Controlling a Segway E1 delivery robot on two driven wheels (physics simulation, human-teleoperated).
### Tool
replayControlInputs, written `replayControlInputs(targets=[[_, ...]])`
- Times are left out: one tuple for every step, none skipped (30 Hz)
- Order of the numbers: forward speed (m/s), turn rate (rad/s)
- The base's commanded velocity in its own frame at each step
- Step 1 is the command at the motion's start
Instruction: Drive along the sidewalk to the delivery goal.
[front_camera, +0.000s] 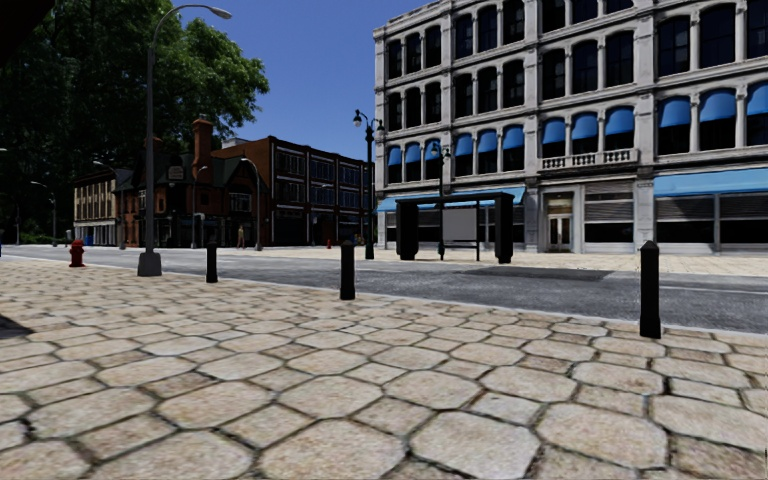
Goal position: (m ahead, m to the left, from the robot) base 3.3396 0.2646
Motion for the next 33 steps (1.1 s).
replayControlInputs(targets=[[1.15,0.0],[1.15,0.0],[1.15,0.0],[1.15,0.0],[1.15,0.0],[1.15,0.0],[1.15,0.0],[1.15,0.0],[1.15,0.0],[1.15,0.0],[1.16,0.0],[1.16,0.0],[1.16,0.0],[1.16,0.0],[1.16,0.0],[1.16,0.0],[1.16,0.0],[1.16,0.0],[1.16,0.0],[1.16,0.0],[1.16,0.0],[1.16,0.0],[1.16,0.0],[1.16,0.0],[1.16,0.0],[1.16,0.0],[1.16,0.0],[1.16,0.0],[1.16,0.0],[1.16,0.0],[1.16,0.0],[1.16,0.0],[1.16,0.0]])
